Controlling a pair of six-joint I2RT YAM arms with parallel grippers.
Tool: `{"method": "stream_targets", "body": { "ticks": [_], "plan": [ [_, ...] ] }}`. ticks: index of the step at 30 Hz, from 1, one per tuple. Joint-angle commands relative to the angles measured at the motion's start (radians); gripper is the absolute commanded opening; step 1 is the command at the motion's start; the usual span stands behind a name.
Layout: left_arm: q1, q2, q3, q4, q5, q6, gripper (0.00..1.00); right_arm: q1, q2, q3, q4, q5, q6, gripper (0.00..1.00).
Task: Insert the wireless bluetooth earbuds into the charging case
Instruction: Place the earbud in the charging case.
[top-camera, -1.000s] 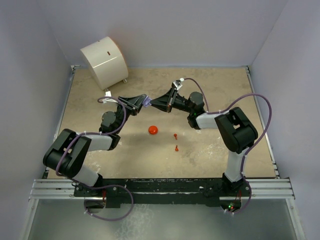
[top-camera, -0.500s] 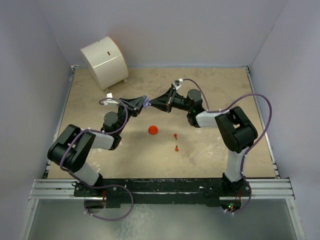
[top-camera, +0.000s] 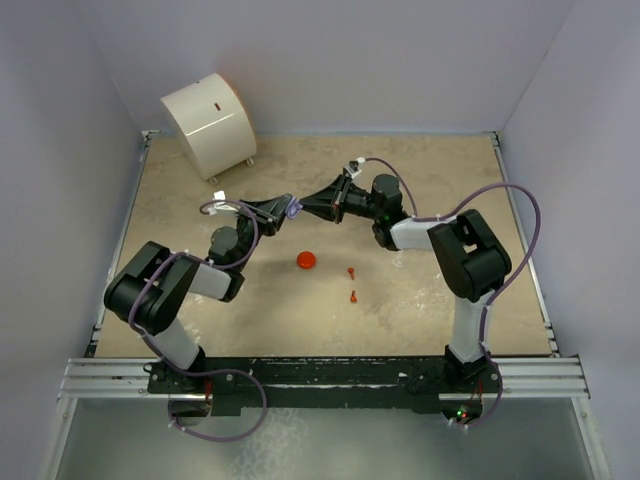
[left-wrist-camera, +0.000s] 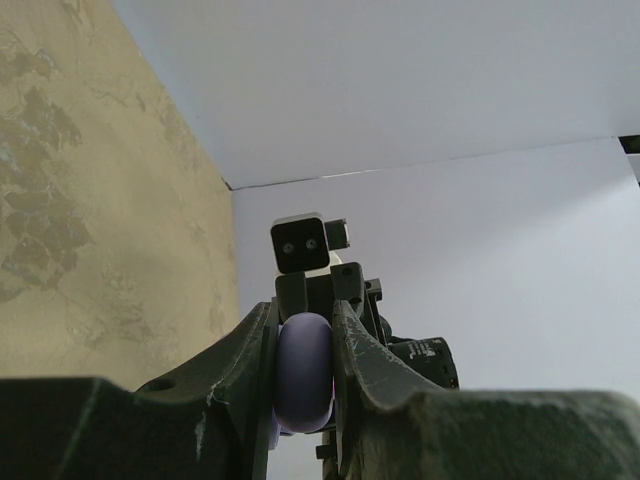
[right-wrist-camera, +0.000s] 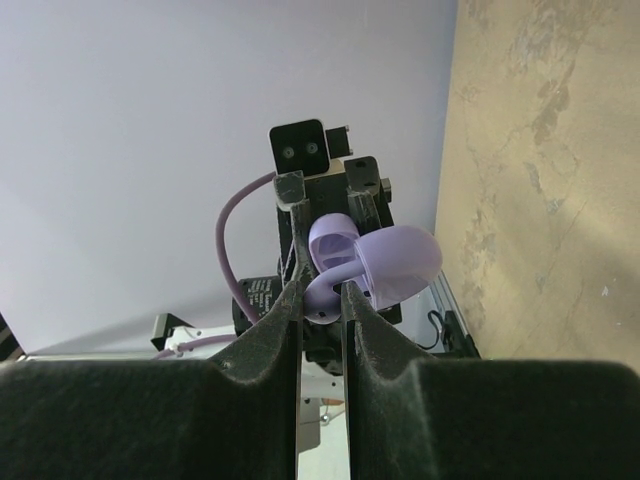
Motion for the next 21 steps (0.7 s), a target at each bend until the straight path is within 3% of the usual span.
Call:
{"method": "stream_targets", "body": {
  "ticks": [1, 21],
  "plan": [
    [0.000, 0.022, -0.002, 0.120, -0.026, -0.018, 0.00, -0.012, -0.010, 0.033, 0.017, -0.025, -0.016, 0.00],
    [-0.001, 0.109, 0.030, 0.192, -0.024, -0.038, 0.00, -0.018, 0.017, 0.015, 0.041, -0.039, -0.026, 0.00]
  ]
}}
